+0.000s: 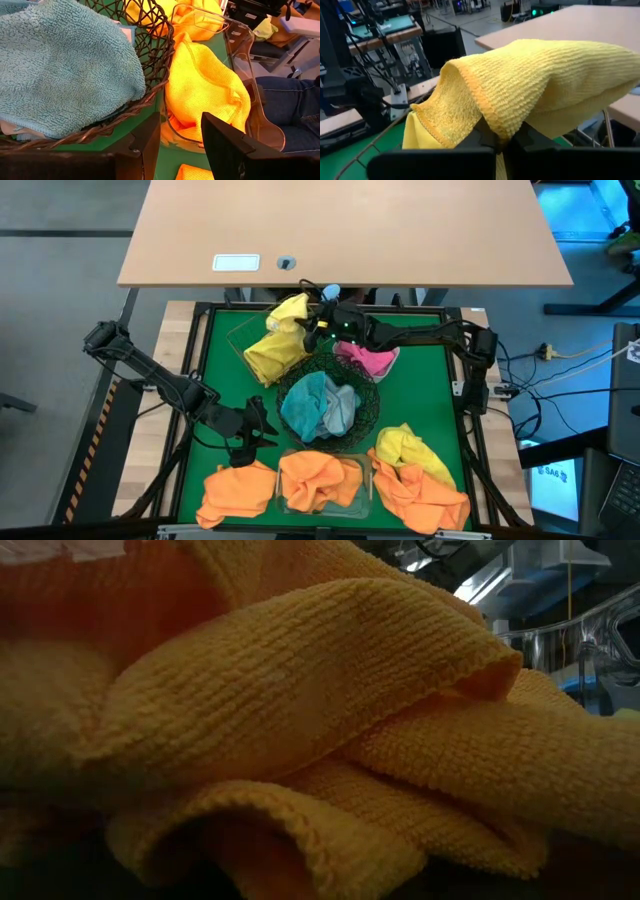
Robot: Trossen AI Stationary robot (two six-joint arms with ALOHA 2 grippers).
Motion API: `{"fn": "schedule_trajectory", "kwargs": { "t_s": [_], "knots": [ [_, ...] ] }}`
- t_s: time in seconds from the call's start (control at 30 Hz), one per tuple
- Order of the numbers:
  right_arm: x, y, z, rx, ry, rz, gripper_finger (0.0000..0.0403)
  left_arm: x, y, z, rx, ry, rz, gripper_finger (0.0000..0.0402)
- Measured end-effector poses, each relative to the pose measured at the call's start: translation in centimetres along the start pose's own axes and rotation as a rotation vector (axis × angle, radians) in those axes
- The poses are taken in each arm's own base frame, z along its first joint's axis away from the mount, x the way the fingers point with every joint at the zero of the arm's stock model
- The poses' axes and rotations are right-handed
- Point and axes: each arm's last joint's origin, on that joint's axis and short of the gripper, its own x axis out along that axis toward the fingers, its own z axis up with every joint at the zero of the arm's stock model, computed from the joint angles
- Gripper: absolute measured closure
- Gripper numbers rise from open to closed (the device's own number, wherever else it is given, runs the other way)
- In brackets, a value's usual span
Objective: Sort microfiber towel by color & place in baskets
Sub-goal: Put the yellow microfiber towel into the brown wire basket
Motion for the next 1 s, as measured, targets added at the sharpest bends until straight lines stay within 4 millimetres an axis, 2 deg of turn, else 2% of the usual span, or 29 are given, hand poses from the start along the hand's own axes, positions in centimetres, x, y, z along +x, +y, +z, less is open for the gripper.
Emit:
{"fn": "schedule_trajectory", "kwargs": {
  "t_s": [0.13, 0.43, 0.6, 0.8, 1.0],
  "knots": [
    [0.0, 0.0, -0.1, 0.0, 0.009, -0.002, 0.0371, 0.0, 0.0, 0.0, 0.0, 0.0, 0.0, 0.0266],
    [0.0, -0.2, -0.7, 0.034, 0.077, -0.018, 0.0227, 0.0, 0.0, 0.0, -0.001, 0.001, -0.001, 0.0266],
    [-0.1, -0.3, -1.3, 0.03, 0.135, -0.031, 0.0173, 0.0, 0.0, 0.0, -0.001, 0.001, -0.001, 0.0266],
    [-0.4, -0.3, -1.6, 0.025, 0.229, -0.048, 0.0153, 0.0, -0.1, -0.1, -0.009, 0.018, -0.025, 0.0266],
    [-0.9, 0.3, 0.2, 0.018, 0.473, -0.025, 0.0157, 0.0, -0.2, -0.2, -0.034, 0.041, -0.057, 0.0266]
  ]
}}
